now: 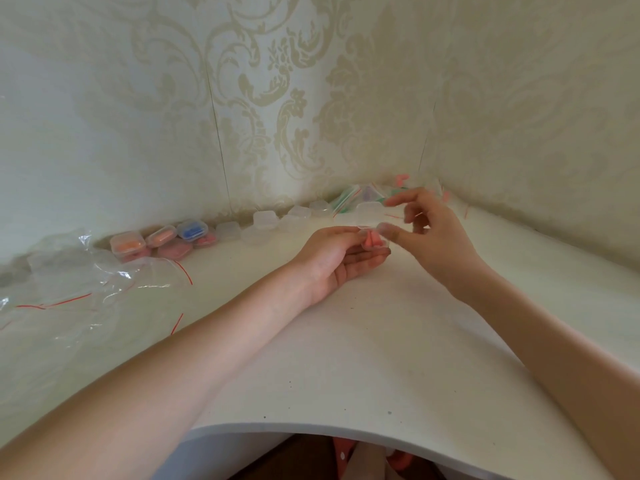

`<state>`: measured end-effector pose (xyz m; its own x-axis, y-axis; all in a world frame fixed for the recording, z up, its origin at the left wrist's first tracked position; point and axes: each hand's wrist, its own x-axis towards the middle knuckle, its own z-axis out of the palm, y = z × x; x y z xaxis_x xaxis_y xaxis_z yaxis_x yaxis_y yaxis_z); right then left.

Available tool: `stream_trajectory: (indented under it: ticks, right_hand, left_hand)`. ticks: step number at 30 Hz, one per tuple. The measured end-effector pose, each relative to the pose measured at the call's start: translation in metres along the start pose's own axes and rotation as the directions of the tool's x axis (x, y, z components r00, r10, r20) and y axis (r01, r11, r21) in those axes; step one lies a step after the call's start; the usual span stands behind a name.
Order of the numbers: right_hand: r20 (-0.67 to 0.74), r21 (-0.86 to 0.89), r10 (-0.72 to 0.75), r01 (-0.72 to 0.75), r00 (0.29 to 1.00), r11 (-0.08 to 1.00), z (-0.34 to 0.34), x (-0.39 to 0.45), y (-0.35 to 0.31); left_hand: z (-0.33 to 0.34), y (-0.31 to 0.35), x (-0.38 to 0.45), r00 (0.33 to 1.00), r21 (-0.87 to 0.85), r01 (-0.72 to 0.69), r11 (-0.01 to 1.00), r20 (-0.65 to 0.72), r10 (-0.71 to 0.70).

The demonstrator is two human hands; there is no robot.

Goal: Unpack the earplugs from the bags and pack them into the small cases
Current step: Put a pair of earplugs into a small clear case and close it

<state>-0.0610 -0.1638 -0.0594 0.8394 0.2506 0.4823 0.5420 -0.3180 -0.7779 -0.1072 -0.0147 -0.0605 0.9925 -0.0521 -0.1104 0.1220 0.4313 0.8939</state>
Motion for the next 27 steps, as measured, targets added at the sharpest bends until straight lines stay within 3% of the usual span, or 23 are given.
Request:
stream_trajectory:
  ticks: [2,5,9,11,14,20,27]
  right_hand:
    - [-0.048,0.037,0.063,-0.062,0.997,0.997,-0.003,0.002,-0.002]
    - [0.062,0.105,0.129,-0.135,0.990,0.985,-0.005,0.001,-0.006]
    - [0.160,0.088,0.073,-0.088,0.984,0.992,-0.001,-0.003,-0.009]
    - [0.164,0.000,0.028,-0.028,0.986,1.000,0.000,-0.002,-0.004]
    - [0.192,-0.100,-0.022,0.042,0.981,0.994,-0.001,-0.002,0.003]
    - [0.236,0.013,-0.023,0.021,0.971,1.000,0.004,-0.004,-0.001]
    - [0.216,0.027,0.047,-0.054,0.975,0.998,0.003,-0.001,0.003]
  left_hand:
    - [0.000,0.000,0.000,1.000,0.014,0.003,1.000,0.004,-0.003]
    - [0.000,0.001,0.000,1.000,0.012,0.021,1.000,0.008,-0.021]
    - [-0.001,0.002,0.002,0.997,-0.094,0.066,0.993,-0.027,-0.069]
    - [-0.002,0.003,0.002,0.996,-0.123,0.082,0.989,-0.033,-0.087]
    - [-0.002,0.002,0.002,0.999,-0.017,0.050,0.999,-0.002,-0.050]
    - [-0.005,-0.002,0.003,1.000,0.053,-0.009,0.999,0.022,0.008]
    - [-0.002,-0.007,0.002,0.996,0.178,-0.089,0.980,0.031,0.085]
